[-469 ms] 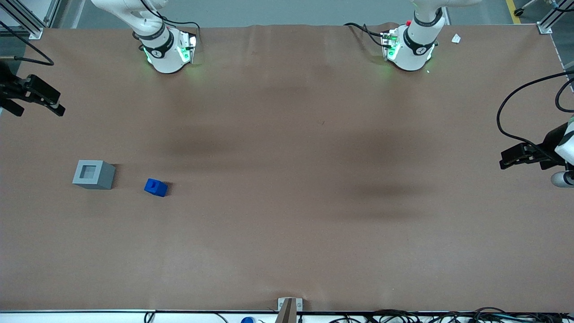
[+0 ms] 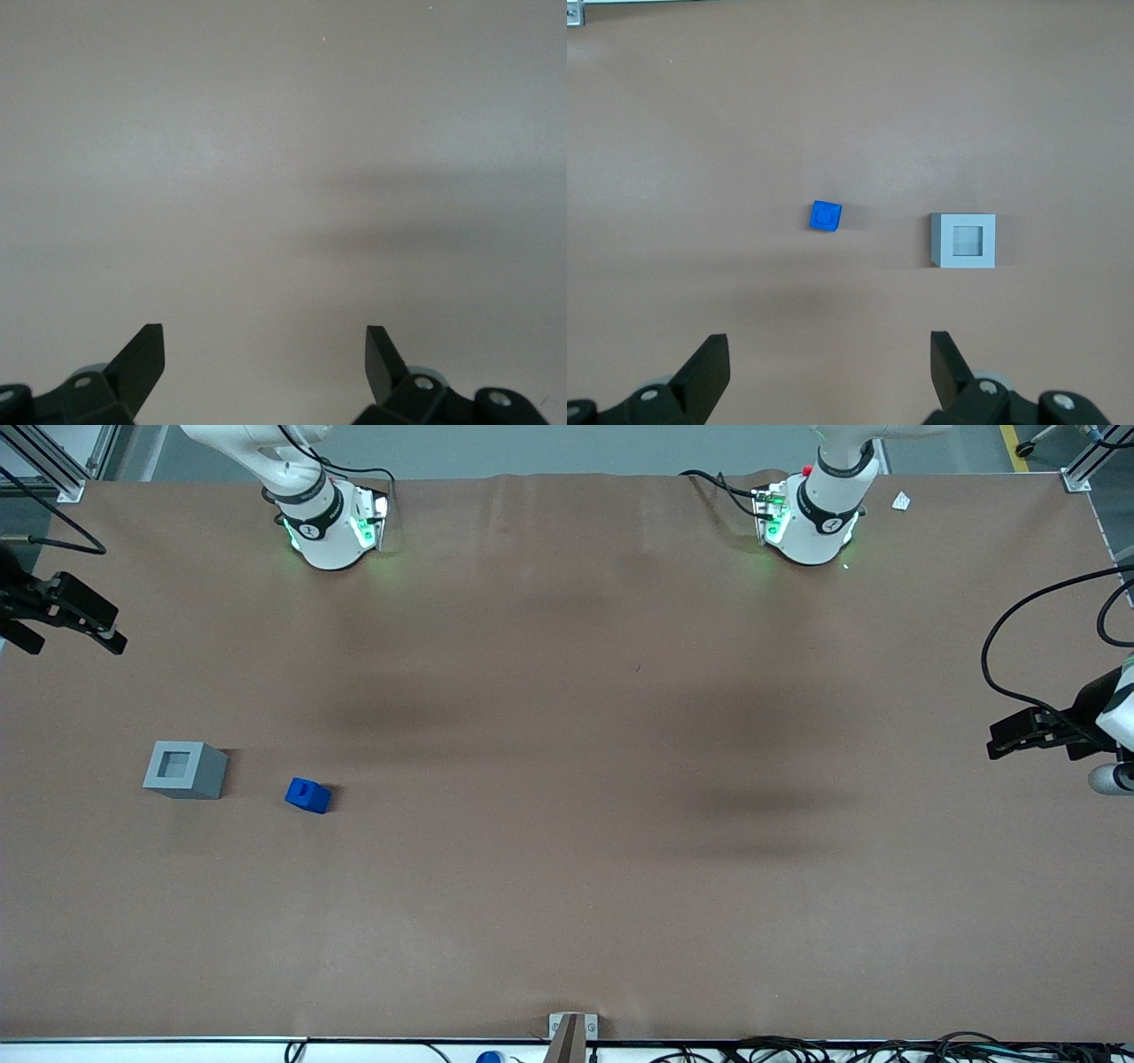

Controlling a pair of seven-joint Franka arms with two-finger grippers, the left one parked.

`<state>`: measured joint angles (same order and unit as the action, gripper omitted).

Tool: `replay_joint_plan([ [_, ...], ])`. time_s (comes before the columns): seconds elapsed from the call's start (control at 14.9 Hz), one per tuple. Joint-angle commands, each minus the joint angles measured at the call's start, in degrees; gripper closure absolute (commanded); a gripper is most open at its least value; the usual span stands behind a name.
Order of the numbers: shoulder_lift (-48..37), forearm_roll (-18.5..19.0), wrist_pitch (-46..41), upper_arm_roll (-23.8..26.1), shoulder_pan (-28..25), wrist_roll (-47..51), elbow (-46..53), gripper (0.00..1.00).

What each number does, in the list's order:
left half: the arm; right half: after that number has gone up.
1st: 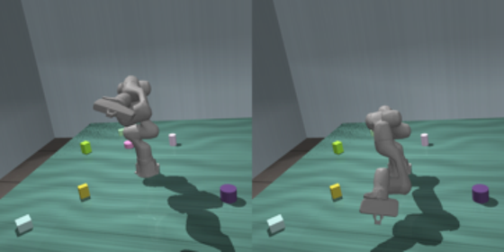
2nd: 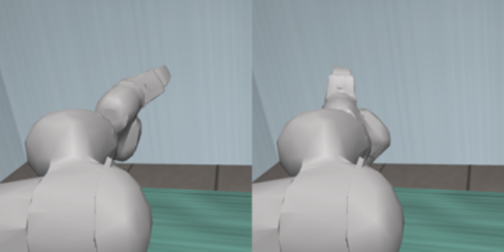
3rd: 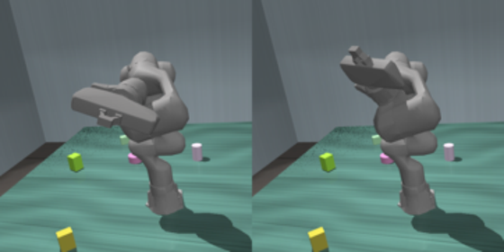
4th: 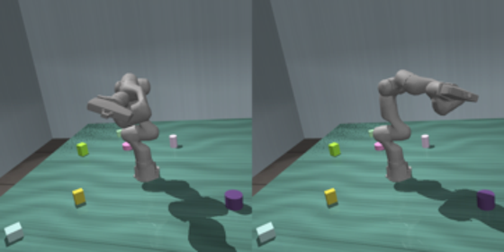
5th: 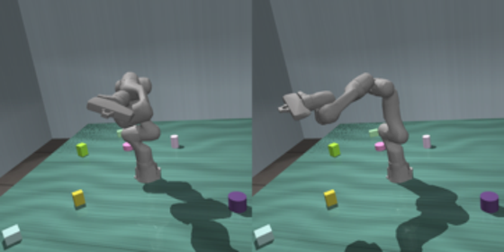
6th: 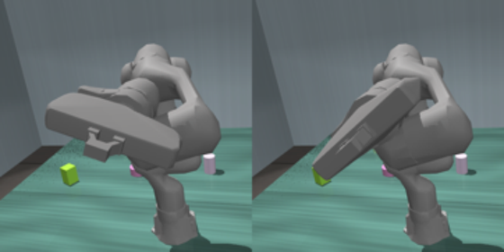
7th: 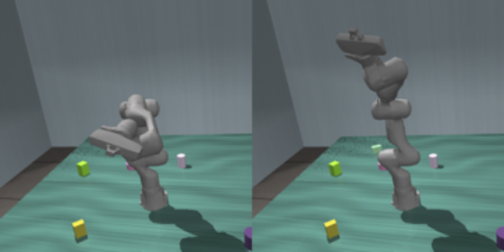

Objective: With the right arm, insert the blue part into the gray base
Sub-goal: 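Move the right gripper, open, toward the blue block beside the gray base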

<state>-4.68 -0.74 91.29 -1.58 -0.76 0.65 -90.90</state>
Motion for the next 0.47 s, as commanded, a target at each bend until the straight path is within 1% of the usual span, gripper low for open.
replay_joint_plan([
  [0.0,2.65,0.65,-0.50,0.26,0.93,0.41,0.12,0.00],
  [0.27,3.54,0.30,0.29,0.26,1.64,0.32,-2.60,0.00],
  [0.4,6.43,0.21,0.47,0.26,1.46,0.23,-2.61,0.00],
])
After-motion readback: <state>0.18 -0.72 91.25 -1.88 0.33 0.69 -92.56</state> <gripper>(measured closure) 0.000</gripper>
